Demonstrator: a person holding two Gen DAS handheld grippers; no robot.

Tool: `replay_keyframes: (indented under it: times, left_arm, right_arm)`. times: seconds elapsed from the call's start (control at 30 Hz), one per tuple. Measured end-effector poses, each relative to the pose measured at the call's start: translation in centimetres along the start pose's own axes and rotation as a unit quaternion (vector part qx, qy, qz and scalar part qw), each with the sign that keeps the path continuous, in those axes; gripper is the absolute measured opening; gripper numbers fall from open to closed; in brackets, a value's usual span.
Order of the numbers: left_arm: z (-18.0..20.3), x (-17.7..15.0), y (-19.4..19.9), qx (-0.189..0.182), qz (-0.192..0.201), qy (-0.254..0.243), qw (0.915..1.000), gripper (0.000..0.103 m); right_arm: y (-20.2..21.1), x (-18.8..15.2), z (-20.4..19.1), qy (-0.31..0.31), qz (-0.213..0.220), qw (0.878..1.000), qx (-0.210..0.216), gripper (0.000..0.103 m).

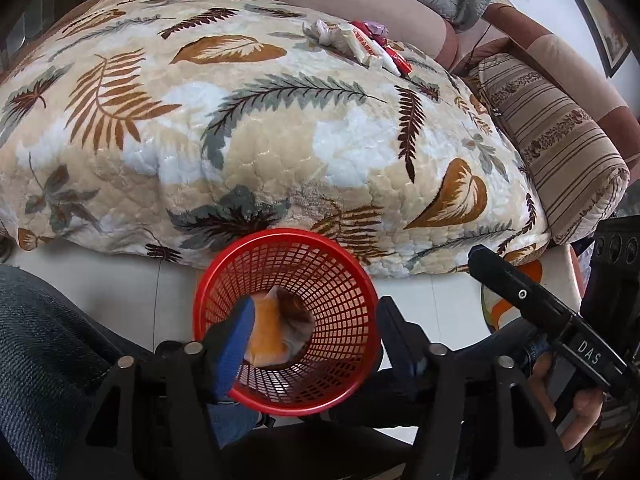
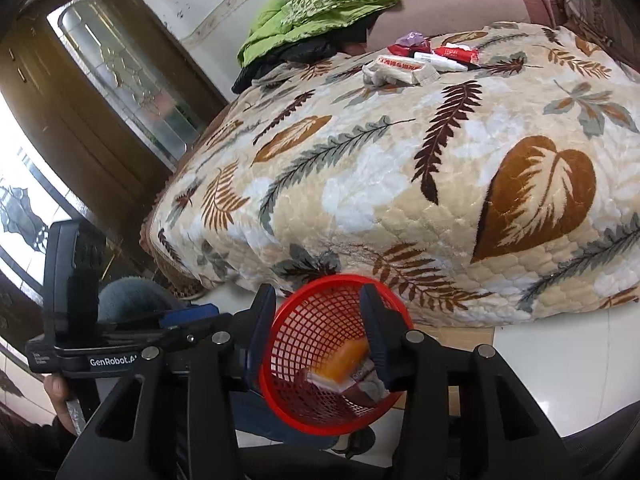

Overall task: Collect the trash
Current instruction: 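Carry both items over the red wastebasket and open both tools to drop them, then grasp the white plastic wrapper with the left tool while the right tool grasps the red carton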

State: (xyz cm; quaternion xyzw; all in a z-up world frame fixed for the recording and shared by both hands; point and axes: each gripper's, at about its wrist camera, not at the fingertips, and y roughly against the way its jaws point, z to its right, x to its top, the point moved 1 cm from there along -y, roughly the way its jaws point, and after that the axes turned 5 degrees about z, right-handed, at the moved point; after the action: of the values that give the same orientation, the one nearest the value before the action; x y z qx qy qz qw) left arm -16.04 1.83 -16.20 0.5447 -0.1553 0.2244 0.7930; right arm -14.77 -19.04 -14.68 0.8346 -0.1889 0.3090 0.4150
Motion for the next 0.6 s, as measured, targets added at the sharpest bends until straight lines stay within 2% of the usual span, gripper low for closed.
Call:
replay_keyframes:
  times: [0.13, 0.3, 0.37, 0.47, 0.6]
  left_arm:
    - [0.0, 0.5, 0.5, -0.006, 0.002, 0.003, 1.0000, 0.068]
    - [0.8, 3.5, 2.6, -0.007, 0.040, -0.007, 0.9992, 0.076]
    - [1.3, 5.4, 3.6, -0.008, 0.064, -0.014, 0.9978, 0.081]
    - [2.0, 8.6, 4.8, -0.015, 0.090, -0.023, 0.9956, 0.084]
    - [2.6, 13.2, 4.8, -0.035, 0.101, -0.021, 0.9941, 0.086]
  right_arm:
    - [1.0, 0.8, -0.4, 0.002, 0.021, 1.000, 0.002, 0.044]
    - [3.5, 3.9, -1.6, 0.026, 0.069, 0.997, 0.001, 0.067]
    - [4.2, 5.9, -2.0, 0.038, 0.086, 0.996, -0.006, 0.069]
    - [4.7, 9.1, -1.8, 0.043, 0.102, 0.994, 0.005, 0.070]
    - [4.5, 14.3, -1.1, 0.060, 0.124, 0.990, -0.002, 0.070]
